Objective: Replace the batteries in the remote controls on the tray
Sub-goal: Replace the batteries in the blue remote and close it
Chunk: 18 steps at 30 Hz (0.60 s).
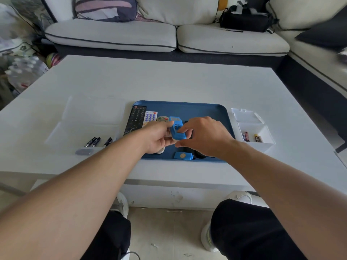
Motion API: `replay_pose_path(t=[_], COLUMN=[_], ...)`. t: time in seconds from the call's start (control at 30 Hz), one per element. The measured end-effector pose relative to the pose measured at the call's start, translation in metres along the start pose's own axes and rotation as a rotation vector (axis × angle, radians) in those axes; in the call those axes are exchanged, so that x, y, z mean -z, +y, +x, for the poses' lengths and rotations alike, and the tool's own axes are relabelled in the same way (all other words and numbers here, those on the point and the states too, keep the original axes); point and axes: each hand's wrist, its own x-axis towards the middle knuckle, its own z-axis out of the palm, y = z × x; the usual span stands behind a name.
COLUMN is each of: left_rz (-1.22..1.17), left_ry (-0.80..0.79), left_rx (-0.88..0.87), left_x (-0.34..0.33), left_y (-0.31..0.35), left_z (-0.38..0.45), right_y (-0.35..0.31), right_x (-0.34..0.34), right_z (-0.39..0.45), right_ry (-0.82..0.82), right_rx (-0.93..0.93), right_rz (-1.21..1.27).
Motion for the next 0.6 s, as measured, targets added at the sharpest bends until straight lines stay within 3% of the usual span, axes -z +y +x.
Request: replay_pose_path(t=[0.13, 0.27, 0.37, 0.6], left_rz=[0.271, 0.524, 0.557, 0.541], left_ry=[0.012, 0.247, 0.333, 0.535], left_rx=[-0.039, -0.18, -0.348, -0.521], left_x=[0.007, 0.022, 0.034, 0.068], left_y=[-0.003, -0.004, 0.001, 0.009], left_z=[-0.002, 0.001, -0.003, -0.006], right_y=[-0.004, -0.005, -0.006, -0.007], right_x=[-0.005, -0.017, -0.032, -0.047], right_z=[0.004, 0.014, 0.021, 0.032], right_ry=[-0.037, -0.065, -0.11, -0.185], right_rx=[-0.046, -0.056, -0.058, -0.051], right_rz=[-0.002, -0.053, -0.076, -0.048])
